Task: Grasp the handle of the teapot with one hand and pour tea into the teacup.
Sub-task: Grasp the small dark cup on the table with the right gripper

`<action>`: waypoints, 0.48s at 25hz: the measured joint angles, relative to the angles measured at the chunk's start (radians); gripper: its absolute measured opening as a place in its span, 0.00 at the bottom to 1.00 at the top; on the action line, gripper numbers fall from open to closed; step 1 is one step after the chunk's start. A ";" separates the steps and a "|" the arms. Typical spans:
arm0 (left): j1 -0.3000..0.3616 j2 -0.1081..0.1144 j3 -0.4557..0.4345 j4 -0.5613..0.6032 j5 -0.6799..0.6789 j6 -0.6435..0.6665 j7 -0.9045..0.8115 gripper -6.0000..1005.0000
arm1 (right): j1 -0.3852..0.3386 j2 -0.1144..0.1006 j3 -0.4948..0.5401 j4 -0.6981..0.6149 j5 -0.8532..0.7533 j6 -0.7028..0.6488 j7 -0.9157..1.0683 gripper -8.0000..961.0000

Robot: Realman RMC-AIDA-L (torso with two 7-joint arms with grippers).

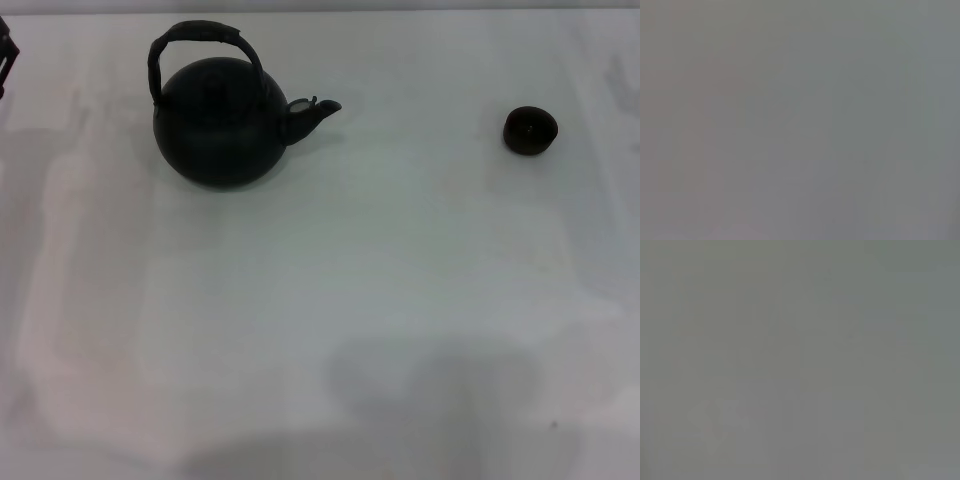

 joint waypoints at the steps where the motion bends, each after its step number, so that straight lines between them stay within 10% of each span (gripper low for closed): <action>1: -0.001 0.000 0.002 -0.001 0.001 -0.001 0.000 0.89 | 0.004 0.000 0.000 -0.002 0.000 -0.006 0.000 0.88; 12: -0.047 0.003 0.003 -0.008 0.004 -0.085 0.003 0.88 | 0.019 0.000 0.000 -0.015 0.001 -0.045 0.021 0.88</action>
